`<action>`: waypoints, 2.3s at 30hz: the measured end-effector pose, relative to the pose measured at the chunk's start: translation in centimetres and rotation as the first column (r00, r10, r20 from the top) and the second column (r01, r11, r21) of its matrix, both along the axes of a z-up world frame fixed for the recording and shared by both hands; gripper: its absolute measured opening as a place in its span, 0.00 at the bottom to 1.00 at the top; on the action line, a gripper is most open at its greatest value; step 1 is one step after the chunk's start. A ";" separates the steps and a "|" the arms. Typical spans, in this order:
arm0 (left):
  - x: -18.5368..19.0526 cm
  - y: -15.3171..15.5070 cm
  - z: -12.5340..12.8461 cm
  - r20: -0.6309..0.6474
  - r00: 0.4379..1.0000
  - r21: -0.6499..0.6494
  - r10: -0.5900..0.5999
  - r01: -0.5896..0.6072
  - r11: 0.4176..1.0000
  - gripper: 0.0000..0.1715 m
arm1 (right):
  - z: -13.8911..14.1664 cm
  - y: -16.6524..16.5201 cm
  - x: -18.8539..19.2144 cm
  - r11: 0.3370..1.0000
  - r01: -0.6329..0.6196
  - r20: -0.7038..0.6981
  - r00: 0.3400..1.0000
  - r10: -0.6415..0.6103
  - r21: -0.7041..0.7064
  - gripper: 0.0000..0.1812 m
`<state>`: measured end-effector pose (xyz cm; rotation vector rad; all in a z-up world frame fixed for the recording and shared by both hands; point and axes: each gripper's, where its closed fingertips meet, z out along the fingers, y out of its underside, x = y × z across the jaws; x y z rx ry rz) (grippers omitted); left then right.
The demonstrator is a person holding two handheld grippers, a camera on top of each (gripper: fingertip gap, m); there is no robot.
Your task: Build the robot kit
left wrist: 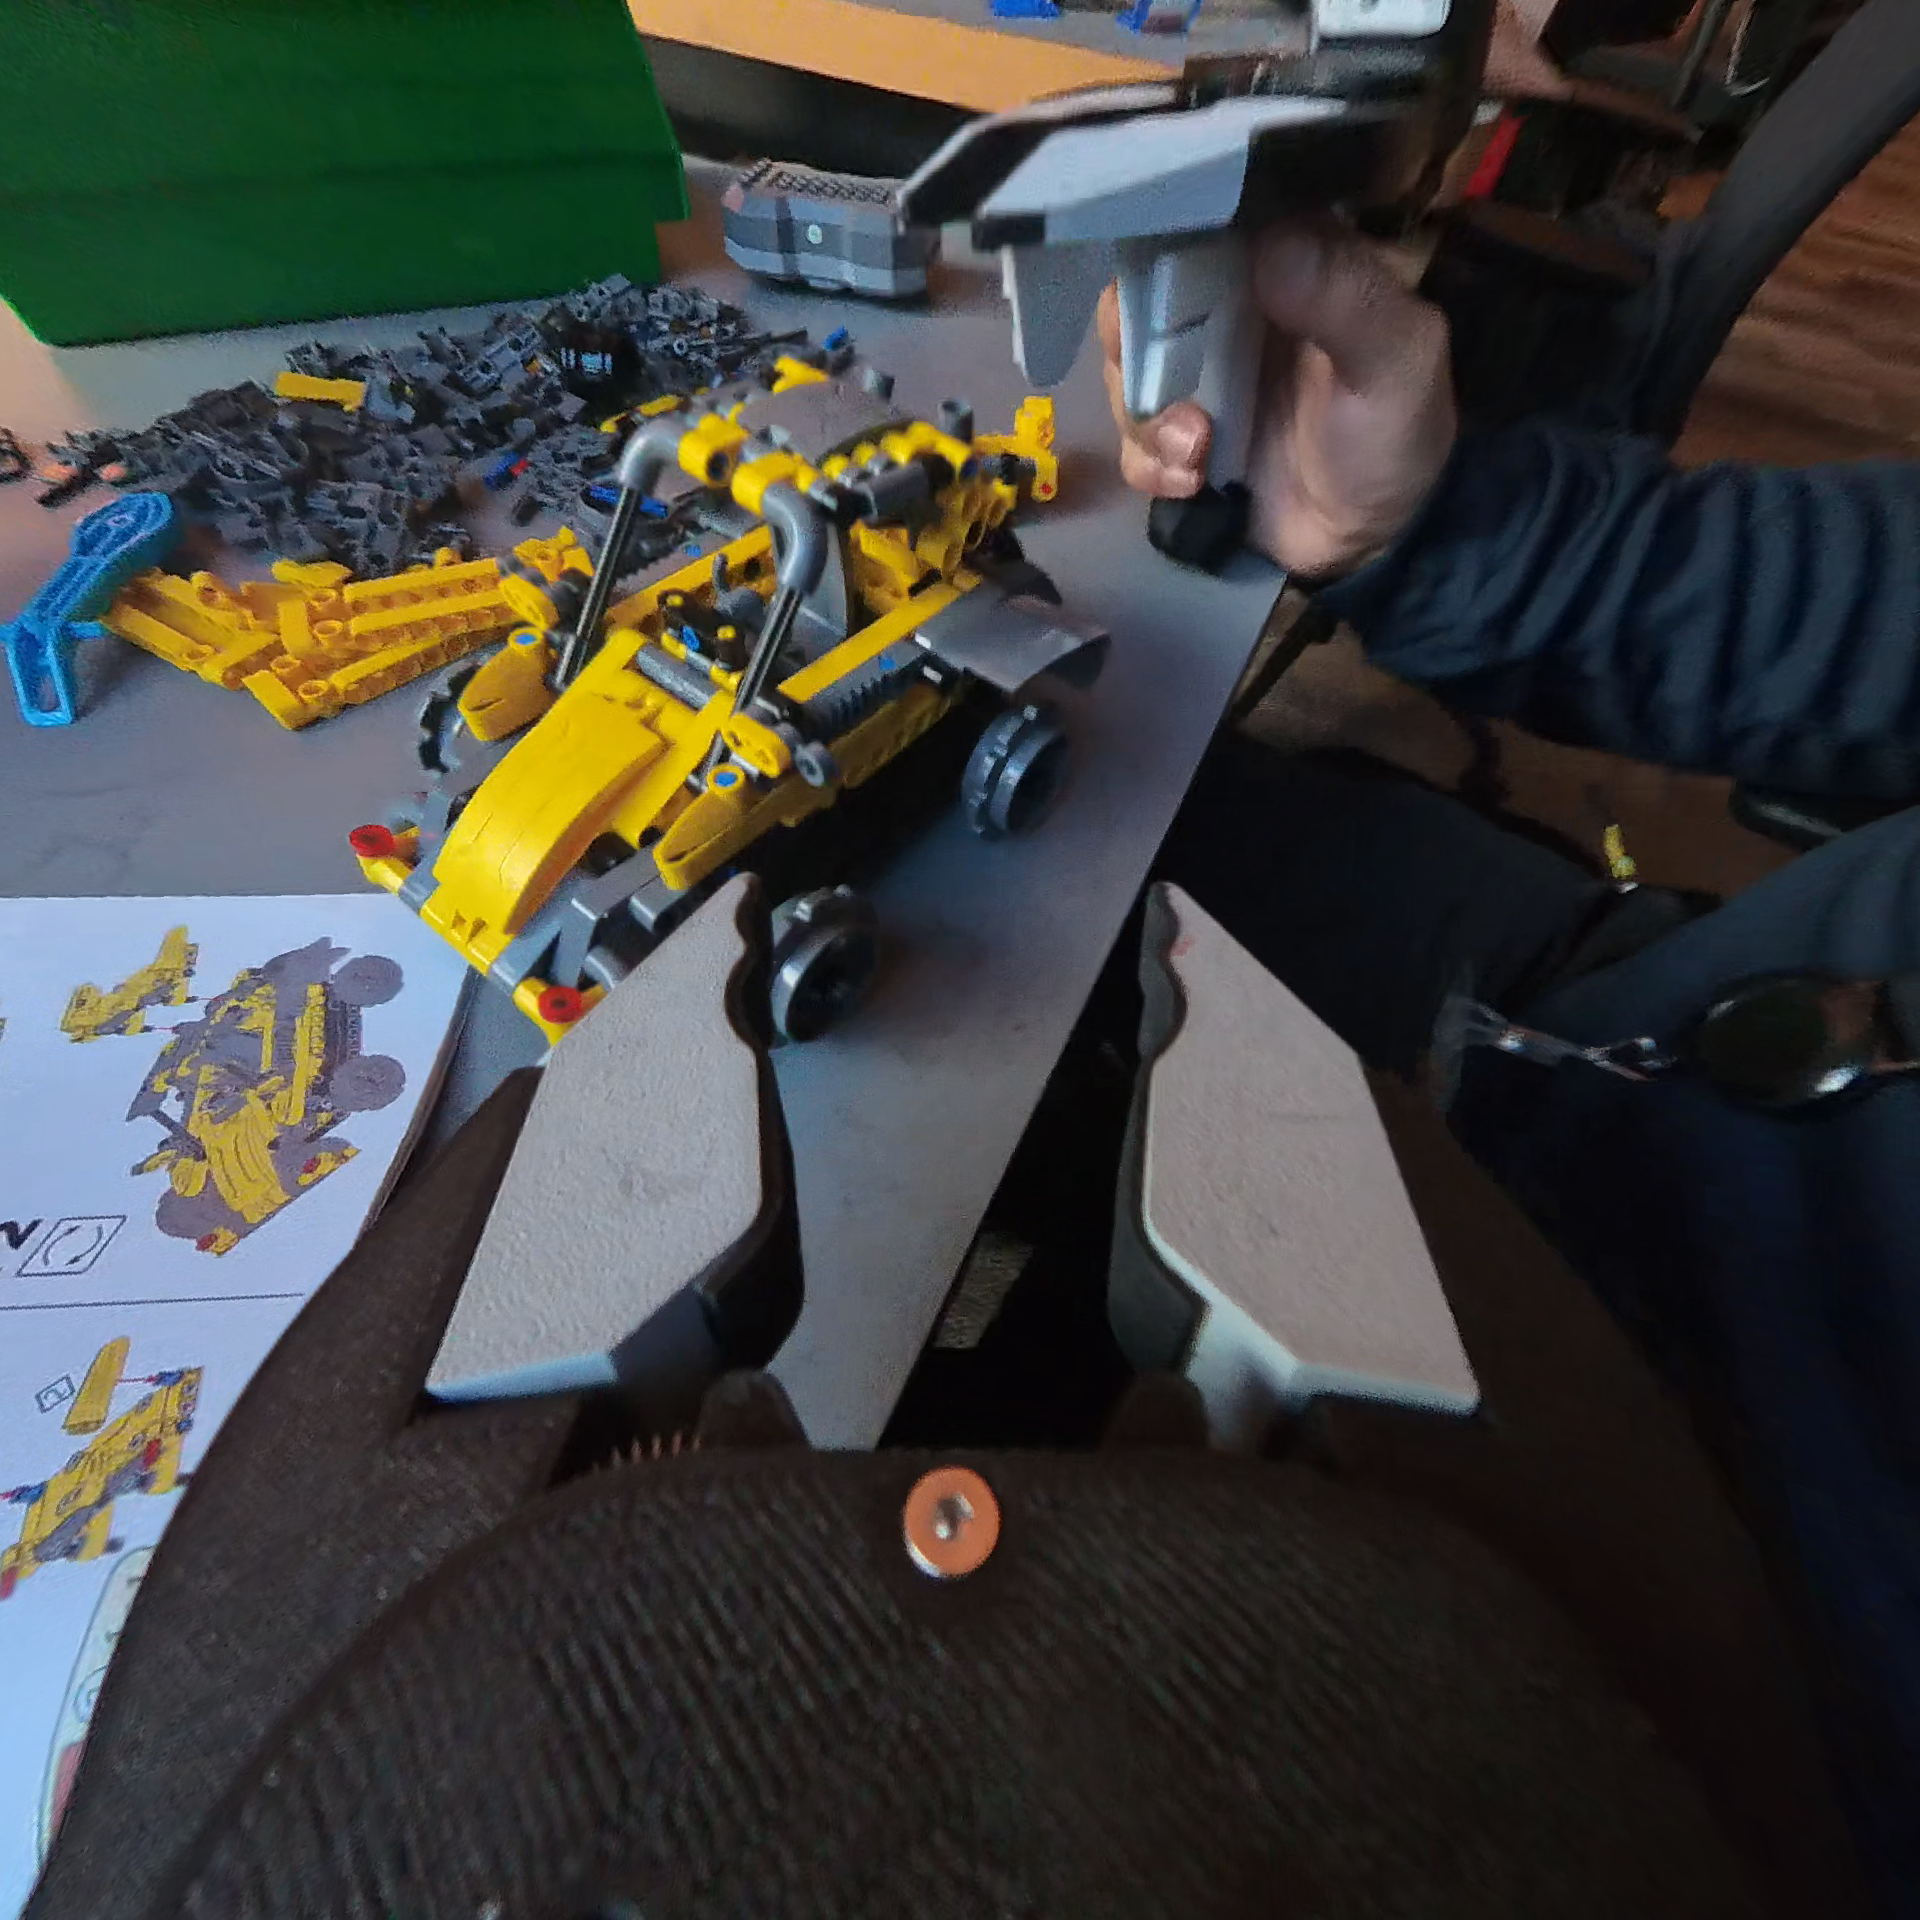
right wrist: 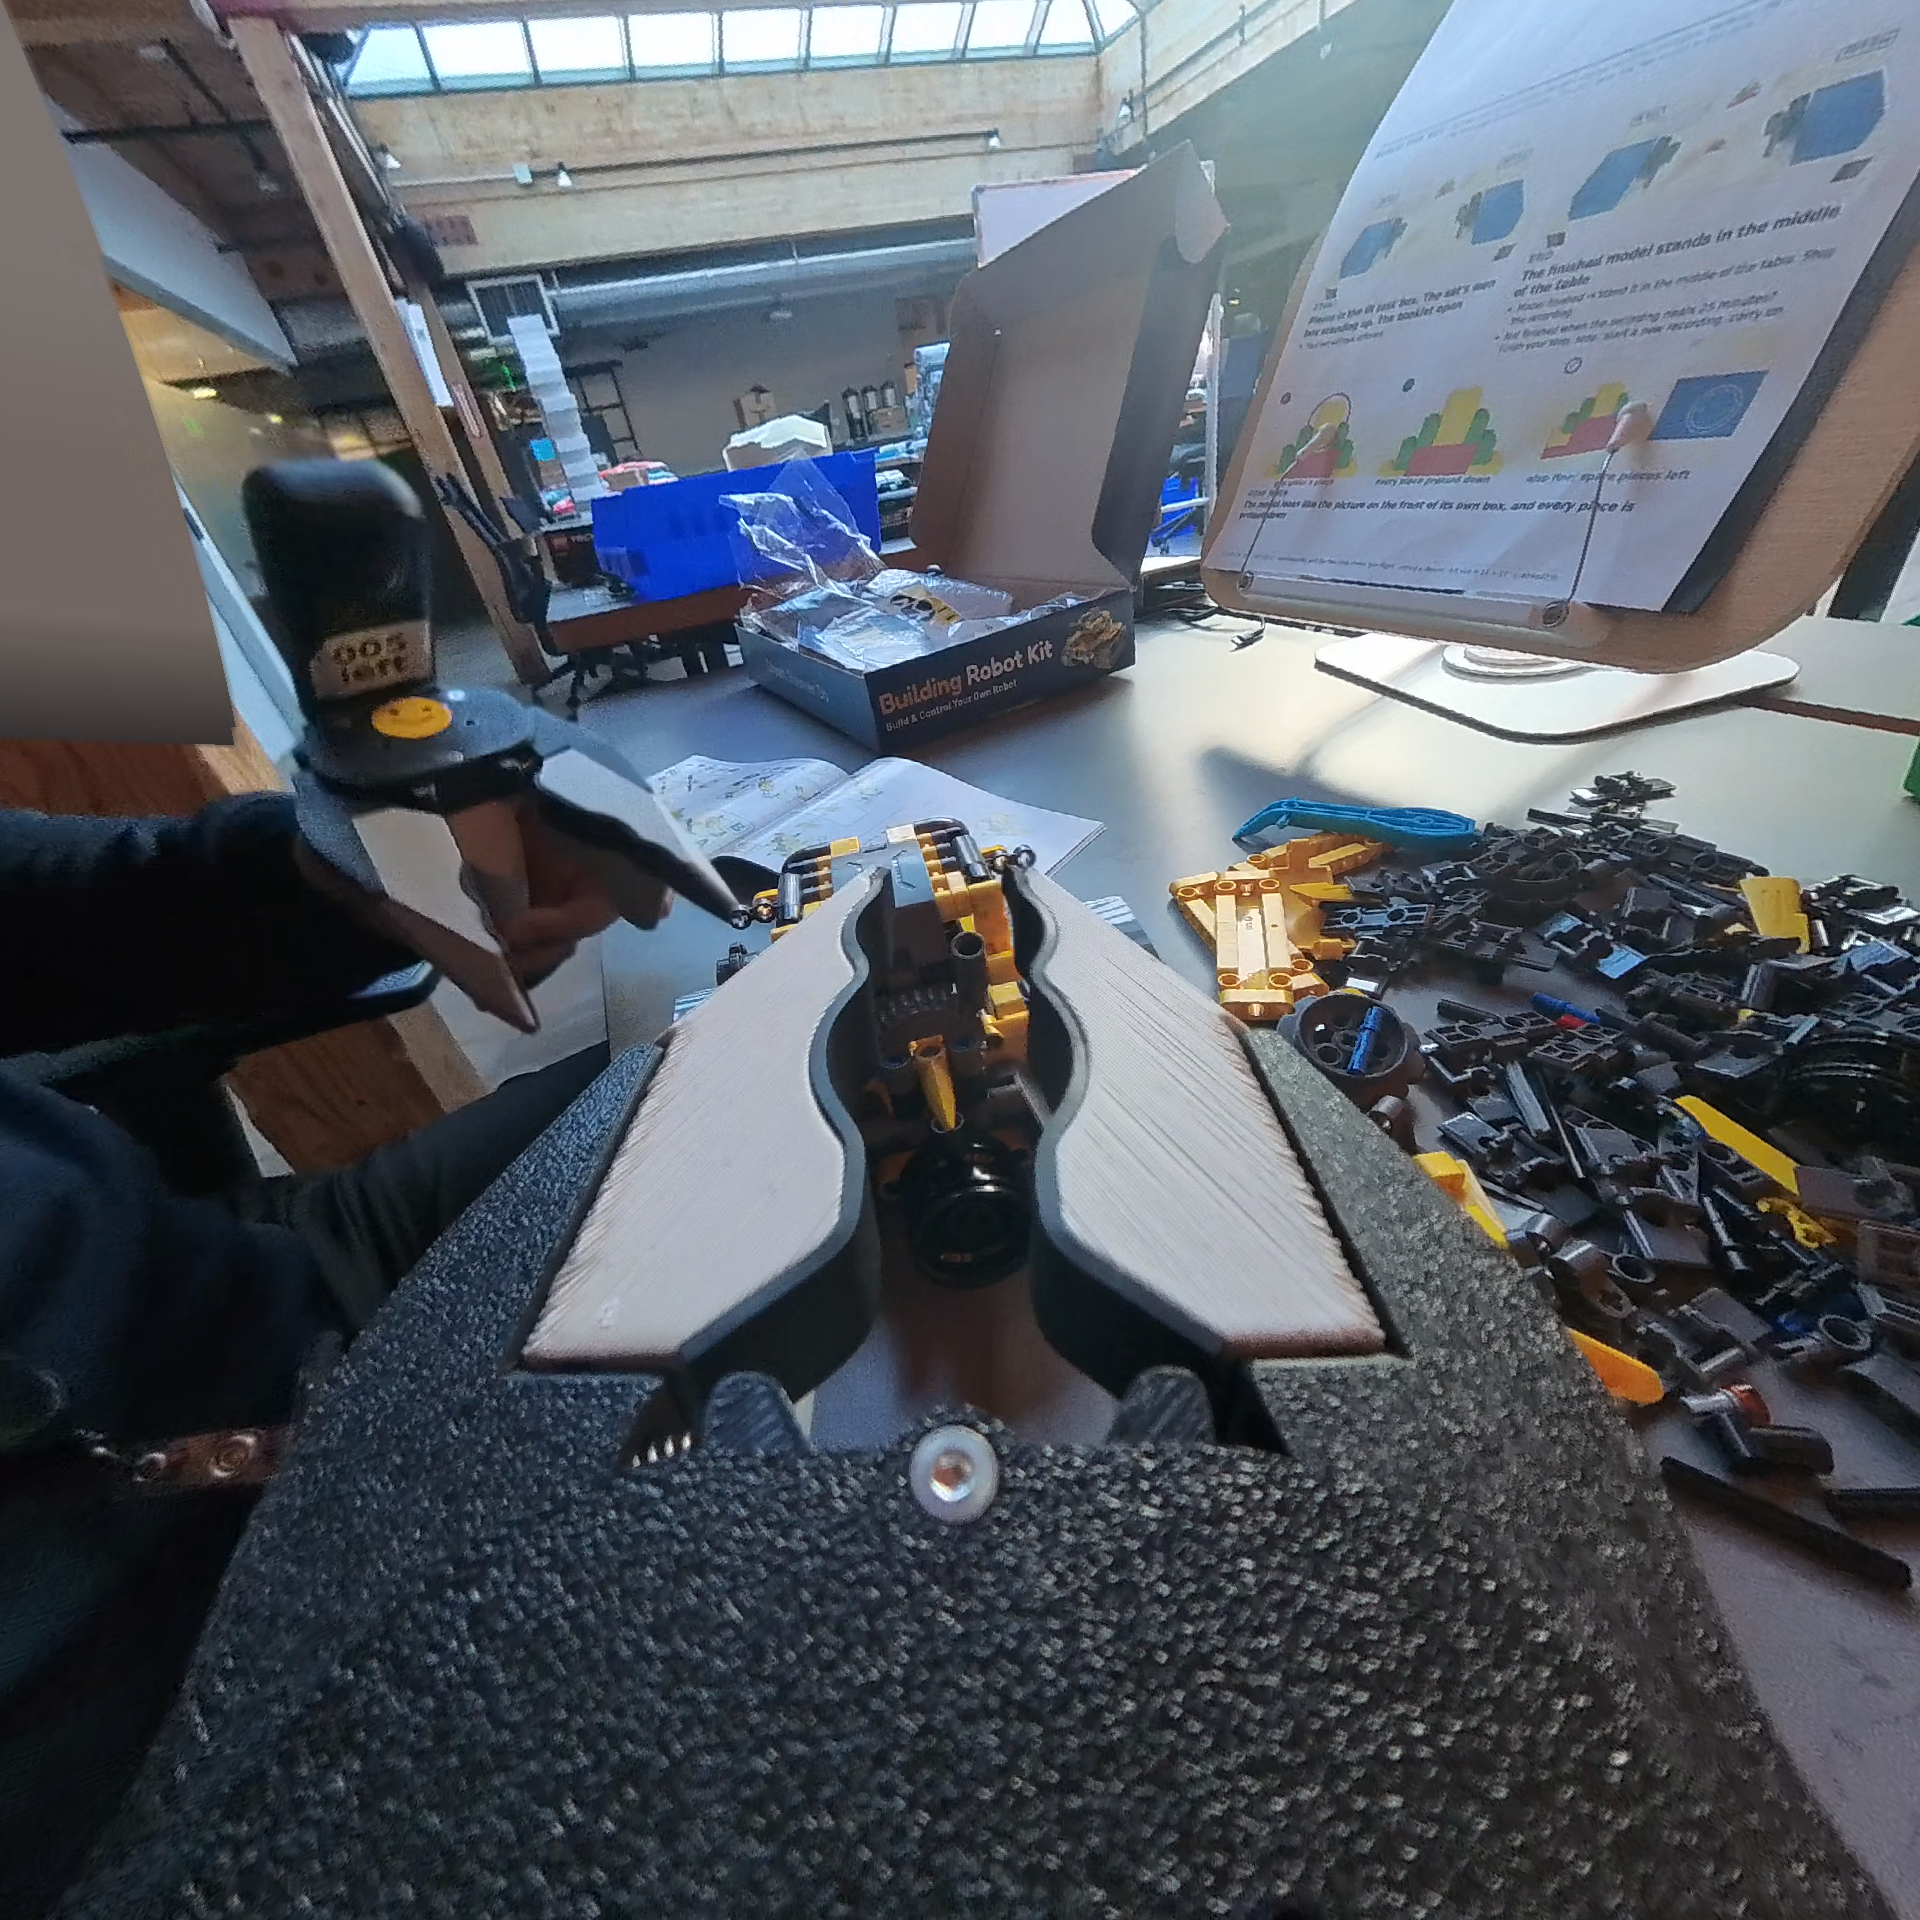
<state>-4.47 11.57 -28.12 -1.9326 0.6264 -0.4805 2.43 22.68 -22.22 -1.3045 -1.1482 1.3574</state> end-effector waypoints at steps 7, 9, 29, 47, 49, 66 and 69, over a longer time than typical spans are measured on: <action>1.2 -0.6 -0.5 0.019 0.993 0.099 -0.120 0.117 0.988 0.37 | -0.1 0.2 -0.1 1.000 0.015 0.010 1.000 -0.015 0.001 0.13; 1.2 -1.0 -0.2 0.040 0.988 0.119 -0.149 0.143 0.983 0.35 | -0.3 0.1 -0.3 1.000 0.012 0.022 1.000 -0.013 0.010 0.14; 0.4 -0.6 2.1 0.303 0.937 0.110 -0.174 0.147 0.983 0.21 | -2.8 0.0 -2.1 0.980 0.084 0.206 0.971 -0.122 0.182 0.14; 0.4 -0.6 2.2 0.303 0.937 0.118 -0.175 0.145 0.982 0.19 | -1.7 -3.5 -1.5 0.971 -0.082 0.127 0.990 0.054 0.222 0.16; 0.4 -0.6 2.2 0.299 0.938 0.117 -0.172 0.143 0.983 0.19 | -2.0 -2.9 -1.8 0.973 -0.051 0.150 0.989 0.017 0.224 0.16; 0.5 -0.7 2.0 0.294 0.939 0.110 -0.180 0.154 0.982 0.17 | -2.0 -1.6 -1.7 0.980 0.011 0.153 0.987 -0.042 0.199 0.20; 0.5 -0.7 2.0 0.293 0.939 0.109 -0.179 0.153 0.982 0.17 | -2.0 -1.6 -1.7 0.980 0.011 0.153 0.987 -0.043 0.200 0.21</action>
